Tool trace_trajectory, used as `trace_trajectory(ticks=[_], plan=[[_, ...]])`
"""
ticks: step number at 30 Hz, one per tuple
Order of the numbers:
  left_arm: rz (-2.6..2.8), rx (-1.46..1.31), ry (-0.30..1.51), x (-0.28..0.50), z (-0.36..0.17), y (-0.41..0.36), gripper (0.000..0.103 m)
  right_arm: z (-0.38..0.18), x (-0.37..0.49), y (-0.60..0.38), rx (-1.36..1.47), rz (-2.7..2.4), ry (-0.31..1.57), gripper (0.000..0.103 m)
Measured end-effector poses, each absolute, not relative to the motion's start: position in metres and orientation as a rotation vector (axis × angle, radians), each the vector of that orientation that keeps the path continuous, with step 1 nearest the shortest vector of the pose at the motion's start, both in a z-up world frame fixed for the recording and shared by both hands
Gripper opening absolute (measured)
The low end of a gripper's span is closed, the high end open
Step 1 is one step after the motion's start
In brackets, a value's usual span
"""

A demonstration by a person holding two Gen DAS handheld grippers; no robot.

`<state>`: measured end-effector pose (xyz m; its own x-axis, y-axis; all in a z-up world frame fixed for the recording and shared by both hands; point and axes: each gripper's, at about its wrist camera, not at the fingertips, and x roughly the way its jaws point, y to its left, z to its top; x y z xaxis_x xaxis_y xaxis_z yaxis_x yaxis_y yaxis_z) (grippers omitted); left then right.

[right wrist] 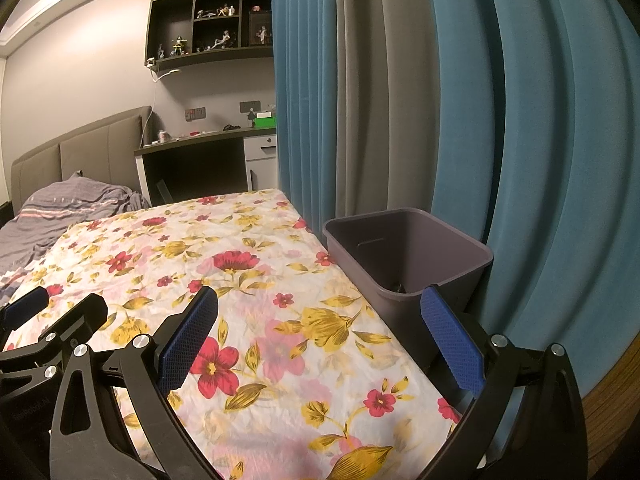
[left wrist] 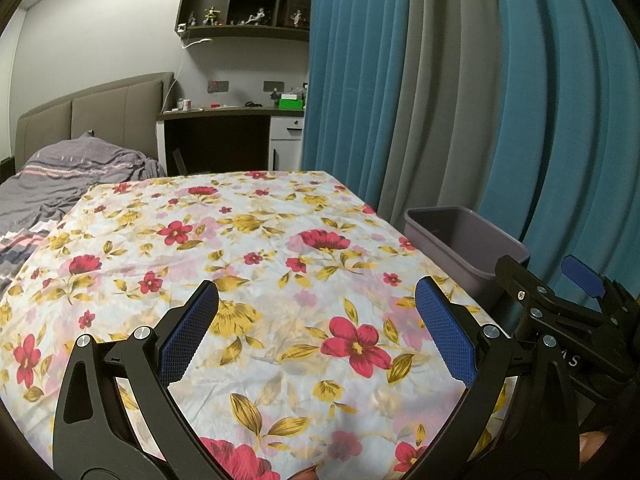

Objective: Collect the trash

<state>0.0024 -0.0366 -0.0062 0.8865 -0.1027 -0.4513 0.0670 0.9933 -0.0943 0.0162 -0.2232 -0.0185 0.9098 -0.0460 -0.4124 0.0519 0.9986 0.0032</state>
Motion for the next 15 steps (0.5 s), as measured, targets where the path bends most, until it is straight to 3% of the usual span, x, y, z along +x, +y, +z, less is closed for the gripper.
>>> trace_trajectory(ticks=[15], plan=[[-0.089,-0.076,0.472,0.0016,-0.0064,-0.0369,0.097,-0.0187,0.0163,-0.224,0.016,-0.05,0.423,0.097]])
